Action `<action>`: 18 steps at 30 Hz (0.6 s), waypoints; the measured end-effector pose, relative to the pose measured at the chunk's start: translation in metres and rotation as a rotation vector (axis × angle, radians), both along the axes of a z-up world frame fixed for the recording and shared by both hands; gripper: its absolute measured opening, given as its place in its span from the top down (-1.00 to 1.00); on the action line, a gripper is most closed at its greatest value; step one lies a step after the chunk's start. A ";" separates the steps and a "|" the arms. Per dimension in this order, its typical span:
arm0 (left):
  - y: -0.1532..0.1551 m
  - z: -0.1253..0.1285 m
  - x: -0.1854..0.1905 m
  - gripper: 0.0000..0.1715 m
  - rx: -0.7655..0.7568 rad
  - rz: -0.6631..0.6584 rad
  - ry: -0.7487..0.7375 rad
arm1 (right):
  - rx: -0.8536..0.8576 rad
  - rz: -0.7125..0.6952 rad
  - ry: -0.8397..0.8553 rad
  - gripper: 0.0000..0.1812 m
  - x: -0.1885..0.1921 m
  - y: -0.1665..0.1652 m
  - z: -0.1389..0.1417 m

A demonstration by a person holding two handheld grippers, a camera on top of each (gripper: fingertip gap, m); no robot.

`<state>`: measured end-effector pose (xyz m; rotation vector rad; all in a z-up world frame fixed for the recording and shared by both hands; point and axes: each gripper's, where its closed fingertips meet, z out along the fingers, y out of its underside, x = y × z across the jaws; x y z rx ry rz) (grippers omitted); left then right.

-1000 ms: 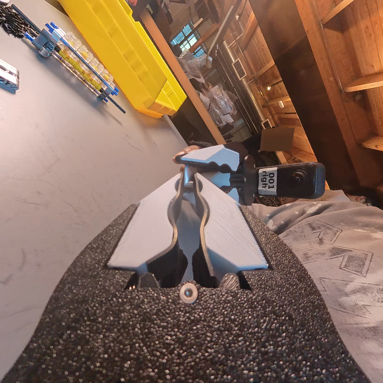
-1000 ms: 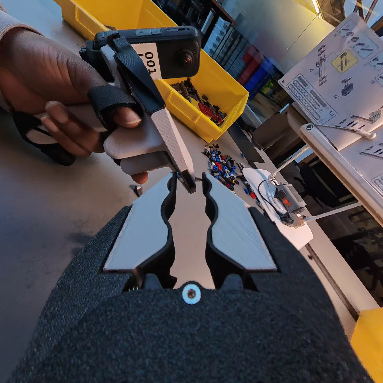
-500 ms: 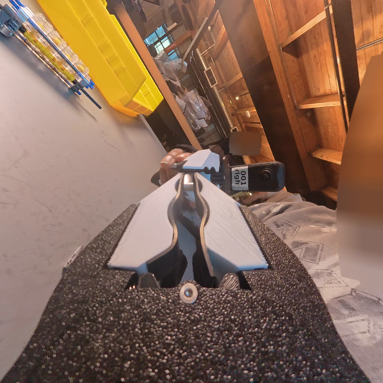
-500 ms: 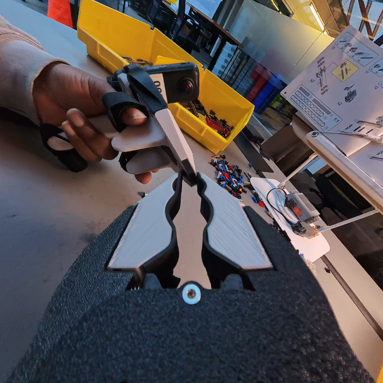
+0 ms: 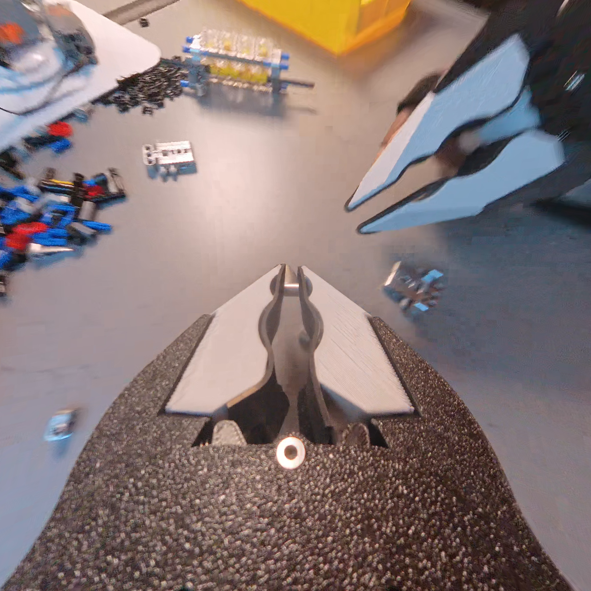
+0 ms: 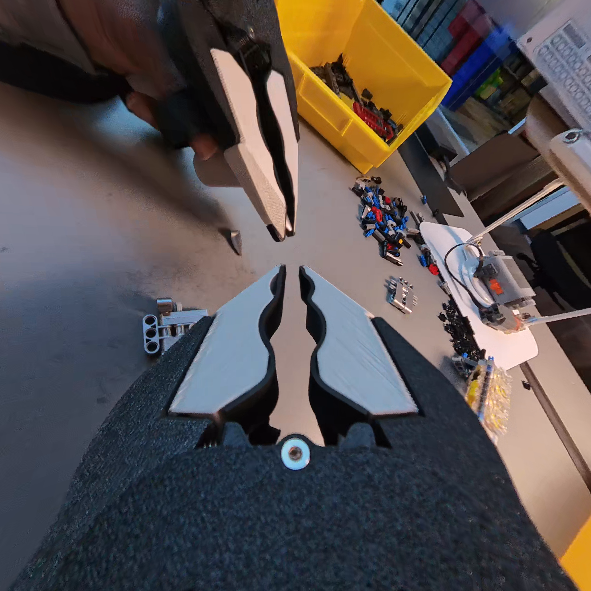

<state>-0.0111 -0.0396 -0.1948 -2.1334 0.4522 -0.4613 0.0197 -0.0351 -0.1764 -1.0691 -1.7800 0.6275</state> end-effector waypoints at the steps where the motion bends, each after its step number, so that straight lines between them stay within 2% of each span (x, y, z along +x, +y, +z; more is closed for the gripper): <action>1: 0.002 -0.009 -0.007 0.93 0.020 0.010 0.148 | -0.013 -0.009 -0.020 0.89 0.001 0.002 -0.004; 2: 0.003 -0.015 -0.013 0.93 0.032 0.016 0.261 | -0.024 -0.022 -0.040 0.87 0.001 0.005 -0.008; 4: 0.003 -0.026 -0.015 0.92 0.021 0.013 0.364 | -0.042 -0.040 -0.069 0.84 0.003 0.010 -0.015; 8: 0.005 -0.028 -0.014 0.70 0.006 0.027 0.321 | -0.067 -0.069 -0.084 0.82 0.005 0.017 -0.020; 10: 0.008 -0.019 -0.018 0.58 0.033 0.059 0.270 | -0.074 -0.089 -0.067 0.82 0.005 0.022 -0.017; 13: 0.012 0.002 -0.026 0.52 0.114 0.114 0.212 | -0.105 -0.120 -0.017 0.77 0.005 0.029 -0.008; 18: 0.011 0.024 -0.045 0.52 0.214 0.207 0.251 | -0.209 -0.245 0.139 0.44 0.009 0.053 0.022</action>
